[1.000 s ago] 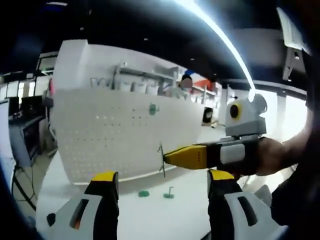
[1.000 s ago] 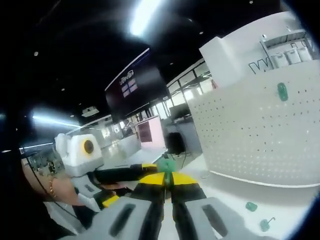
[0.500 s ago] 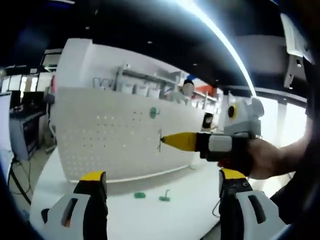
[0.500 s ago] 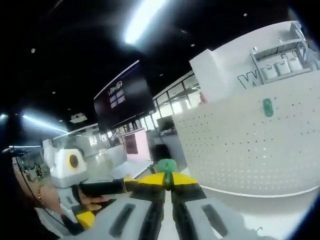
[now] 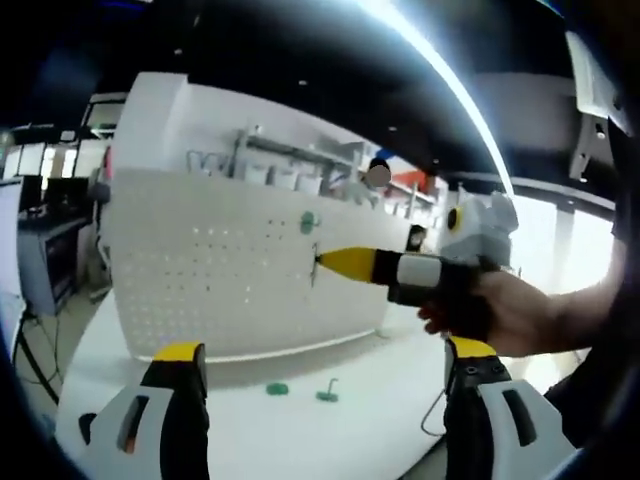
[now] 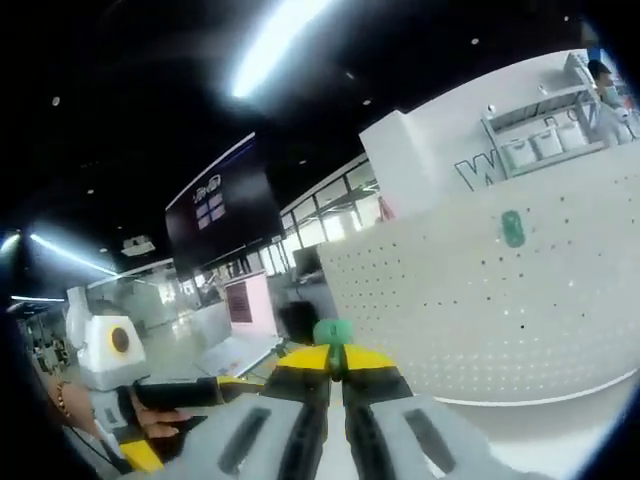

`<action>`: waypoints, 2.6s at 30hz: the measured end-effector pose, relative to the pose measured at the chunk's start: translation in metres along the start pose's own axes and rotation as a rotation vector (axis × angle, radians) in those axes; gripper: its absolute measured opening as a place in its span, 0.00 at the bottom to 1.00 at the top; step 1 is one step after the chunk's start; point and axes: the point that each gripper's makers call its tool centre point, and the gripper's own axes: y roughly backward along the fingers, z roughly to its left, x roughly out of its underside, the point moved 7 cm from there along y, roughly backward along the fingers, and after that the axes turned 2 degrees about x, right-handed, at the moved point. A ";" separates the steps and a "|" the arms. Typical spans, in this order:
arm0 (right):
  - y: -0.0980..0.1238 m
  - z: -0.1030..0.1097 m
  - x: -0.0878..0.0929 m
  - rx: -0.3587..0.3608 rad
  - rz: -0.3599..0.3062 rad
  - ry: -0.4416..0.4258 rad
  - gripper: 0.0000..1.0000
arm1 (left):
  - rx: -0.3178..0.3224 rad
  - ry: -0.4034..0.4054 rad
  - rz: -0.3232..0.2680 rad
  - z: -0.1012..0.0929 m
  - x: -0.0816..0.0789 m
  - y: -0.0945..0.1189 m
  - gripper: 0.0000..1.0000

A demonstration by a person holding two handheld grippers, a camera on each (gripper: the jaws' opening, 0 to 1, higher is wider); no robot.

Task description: Insert the hook assembly into the mounting plate slot until the hook locks in place.

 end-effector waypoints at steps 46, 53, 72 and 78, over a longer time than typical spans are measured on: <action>-0.025 -0.145 -0.053 0.386 -0.133 0.087 0.00 | -0.046 0.047 0.077 0.025 0.015 -0.004 1.00; -0.024 -0.156 -0.057 0.440 -0.153 0.089 0.00 | -0.044 0.054 0.082 0.023 0.016 -0.005 1.00; -0.032 -0.187 -0.068 0.535 -0.180 0.102 0.00 | -0.055 0.073 0.097 0.029 0.020 -0.004 1.00; -0.035 -0.191 -0.073 0.552 -0.207 0.113 0.00 | -0.061 0.081 0.098 0.032 0.022 -0.004 1.00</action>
